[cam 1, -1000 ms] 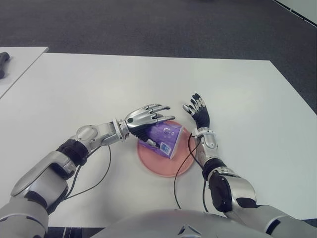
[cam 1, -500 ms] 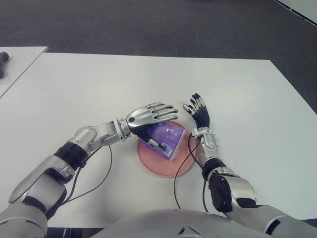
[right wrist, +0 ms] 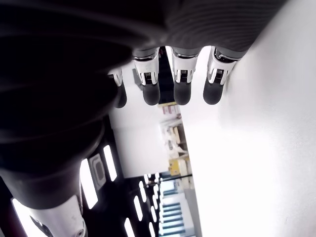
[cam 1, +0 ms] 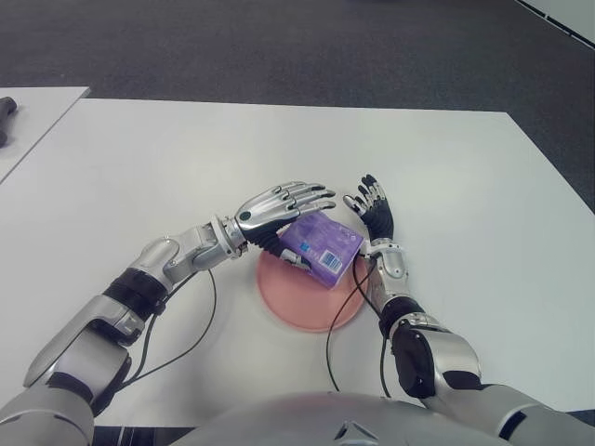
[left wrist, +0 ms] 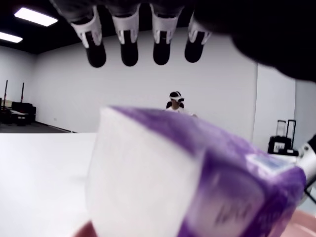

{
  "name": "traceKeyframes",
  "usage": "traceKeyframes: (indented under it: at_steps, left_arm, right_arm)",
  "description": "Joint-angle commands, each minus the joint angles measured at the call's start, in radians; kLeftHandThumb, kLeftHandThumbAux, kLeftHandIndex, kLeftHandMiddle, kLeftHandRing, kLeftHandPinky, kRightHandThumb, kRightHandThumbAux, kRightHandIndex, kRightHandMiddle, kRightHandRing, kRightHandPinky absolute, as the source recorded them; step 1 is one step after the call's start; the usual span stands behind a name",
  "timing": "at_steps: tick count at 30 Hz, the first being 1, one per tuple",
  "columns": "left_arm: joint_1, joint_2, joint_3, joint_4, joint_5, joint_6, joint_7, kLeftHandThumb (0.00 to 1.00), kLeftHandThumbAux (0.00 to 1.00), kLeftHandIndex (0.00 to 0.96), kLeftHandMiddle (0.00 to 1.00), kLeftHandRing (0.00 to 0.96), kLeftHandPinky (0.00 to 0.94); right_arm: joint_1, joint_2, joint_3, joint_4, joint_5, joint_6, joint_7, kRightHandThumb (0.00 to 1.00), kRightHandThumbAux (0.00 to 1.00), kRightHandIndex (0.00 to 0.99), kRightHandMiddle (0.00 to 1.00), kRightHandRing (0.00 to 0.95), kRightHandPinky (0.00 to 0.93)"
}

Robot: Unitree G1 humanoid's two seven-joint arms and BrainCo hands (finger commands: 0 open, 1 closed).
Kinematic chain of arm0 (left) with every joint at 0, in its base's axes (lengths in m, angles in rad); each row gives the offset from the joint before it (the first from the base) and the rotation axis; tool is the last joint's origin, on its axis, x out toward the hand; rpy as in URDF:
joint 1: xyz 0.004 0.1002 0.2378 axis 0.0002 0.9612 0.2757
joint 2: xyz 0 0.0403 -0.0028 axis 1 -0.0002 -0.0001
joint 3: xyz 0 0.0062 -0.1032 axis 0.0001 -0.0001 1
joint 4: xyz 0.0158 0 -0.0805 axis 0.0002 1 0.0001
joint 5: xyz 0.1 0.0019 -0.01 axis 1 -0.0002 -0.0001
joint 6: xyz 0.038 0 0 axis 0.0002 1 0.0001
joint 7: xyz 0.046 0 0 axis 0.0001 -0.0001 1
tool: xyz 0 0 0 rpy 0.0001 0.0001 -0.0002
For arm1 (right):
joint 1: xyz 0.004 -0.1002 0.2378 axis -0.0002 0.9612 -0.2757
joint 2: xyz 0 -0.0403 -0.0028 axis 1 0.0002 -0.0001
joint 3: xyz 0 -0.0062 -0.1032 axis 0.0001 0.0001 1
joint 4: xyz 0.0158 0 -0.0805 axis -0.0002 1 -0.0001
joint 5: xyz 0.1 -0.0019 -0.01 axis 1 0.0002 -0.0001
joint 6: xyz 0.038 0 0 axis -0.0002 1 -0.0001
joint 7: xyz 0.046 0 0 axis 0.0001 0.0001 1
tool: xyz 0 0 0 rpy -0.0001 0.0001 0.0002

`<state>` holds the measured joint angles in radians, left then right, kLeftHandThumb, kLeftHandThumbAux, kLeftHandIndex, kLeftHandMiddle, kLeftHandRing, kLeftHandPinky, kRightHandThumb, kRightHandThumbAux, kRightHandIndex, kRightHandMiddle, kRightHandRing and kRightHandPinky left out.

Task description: Put the tissue paper into the plate.

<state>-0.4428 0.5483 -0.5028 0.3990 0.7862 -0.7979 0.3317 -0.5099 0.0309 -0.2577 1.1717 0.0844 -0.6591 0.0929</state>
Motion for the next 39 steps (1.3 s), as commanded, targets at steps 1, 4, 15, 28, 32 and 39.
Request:
traceKeyframes:
  at_steps: [1,4,15,28,32,39]
  left_arm:
    - [-0.008,-0.038,0.046,0.038,-0.094,-0.026,-0.030,0.127,0.229,0.000,0.000,0.000,0.000]
    - [-0.015,-0.058,0.072,0.048,-0.145,-0.036,-0.046,0.129,0.243,0.000,0.000,0.000,0.000]
    - [-0.068,-0.101,0.188,0.050,-0.436,-0.008,-0.234,0.104,0.289,0.000,0.000,0.000,0.000]
    - [-0.110,-0.128,0.369,0.029,-0.520,0.120,-0.246,0.004,0.373,0.000,0.000,0.000,0.000]
    - [-0.135,-0.130,0.456,0.182,-0.533,0.113,-0.155,0.000,0.380,0.000,0.000,0.000,0.000]
    - [-0.141,-0.199,0.542,0.332,-0.531,0.124,0.027,0.000,0.448,0.000,0.000,0.000,0.000]
  right_arm:
    - [0.107,0.025,0.000,0.071,0.005,0.093,-0.028,0.049,0.768,0.074,0.049,0.033,0.065]
    - [0.114,0.037,0.005,0.060,0.003,0.081,-0.043,0.051,0.750,0.076,0.057,0.040,0.075]
    - [0.113,0.027,-0.003,0.067,0.018,0.089,-0.012,0.097,0.667,0.093,0.090,0.058,0.073]
    - [0.111,0.029,-0.009,0.064,0.022,0.092,-0.007,0.123,0.666,0.107,0.103,0.068,0.083]
    - [0.112,0.029,-0.007,0.065,0.019,0.100,-0.012,0.120,0.664,0.107,0.106,0.070,0.083]
    - [0.109,0.027,-0.006,0.067,0.017,0.104,-0.016,0.115,0.661,0.100,0.096,0.061,0.064]
